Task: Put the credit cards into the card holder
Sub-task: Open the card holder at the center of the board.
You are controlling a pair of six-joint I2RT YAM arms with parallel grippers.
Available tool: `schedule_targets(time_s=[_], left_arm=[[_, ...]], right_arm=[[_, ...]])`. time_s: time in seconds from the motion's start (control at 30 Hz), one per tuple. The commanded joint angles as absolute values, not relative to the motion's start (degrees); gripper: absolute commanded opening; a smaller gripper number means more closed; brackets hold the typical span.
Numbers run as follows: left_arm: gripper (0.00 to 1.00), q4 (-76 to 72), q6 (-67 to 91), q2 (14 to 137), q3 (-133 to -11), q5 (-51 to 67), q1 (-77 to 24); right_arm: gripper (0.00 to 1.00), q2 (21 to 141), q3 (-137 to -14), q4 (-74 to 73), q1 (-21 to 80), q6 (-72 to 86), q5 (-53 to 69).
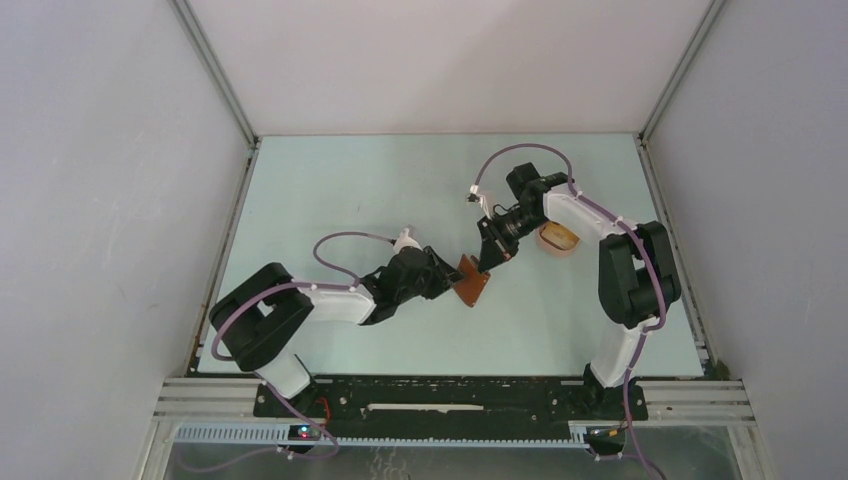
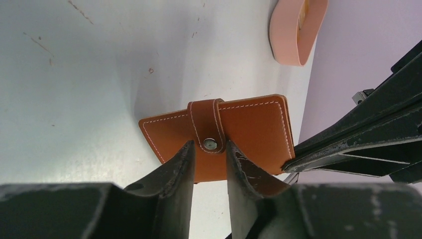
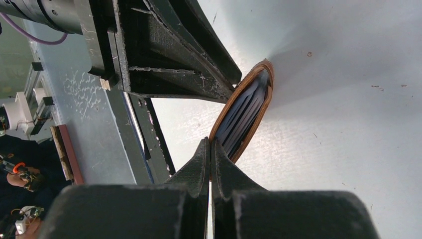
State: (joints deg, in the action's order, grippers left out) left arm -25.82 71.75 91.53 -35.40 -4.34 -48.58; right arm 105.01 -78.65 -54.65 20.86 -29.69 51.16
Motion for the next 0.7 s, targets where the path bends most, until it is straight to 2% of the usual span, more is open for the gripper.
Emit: schedule_targets(time_s=[0.0, 0.2, 0.5, 0.67], left_arm=[[0.30, -28.0, 72.2, 93.2, -37.4, -5.2, -47.9], [0.17, -30.7, 73.1, 94.3, -36.0, -4.1, -47.0], [0.14, -33.1, 73.2, 95.8, -34.5, -3.1, -46.2], [0.02, -33.2, 72.0, 97.9, -33.7, -2.6, -45.7]], right_arm=[[0.00, 103.2, -79.0, -54.6, 22.1, -29.3, 53.9], [0.00, 103.0, -79.0, -54.6, 22.1, -29.4, 53.9], [0.00, 102.8, -79.0, -54.5, 21.9, -29.2, 54.1], [0.00, 102.9, -78.9, -54.4, 21.4, -29.1, 53.7]])
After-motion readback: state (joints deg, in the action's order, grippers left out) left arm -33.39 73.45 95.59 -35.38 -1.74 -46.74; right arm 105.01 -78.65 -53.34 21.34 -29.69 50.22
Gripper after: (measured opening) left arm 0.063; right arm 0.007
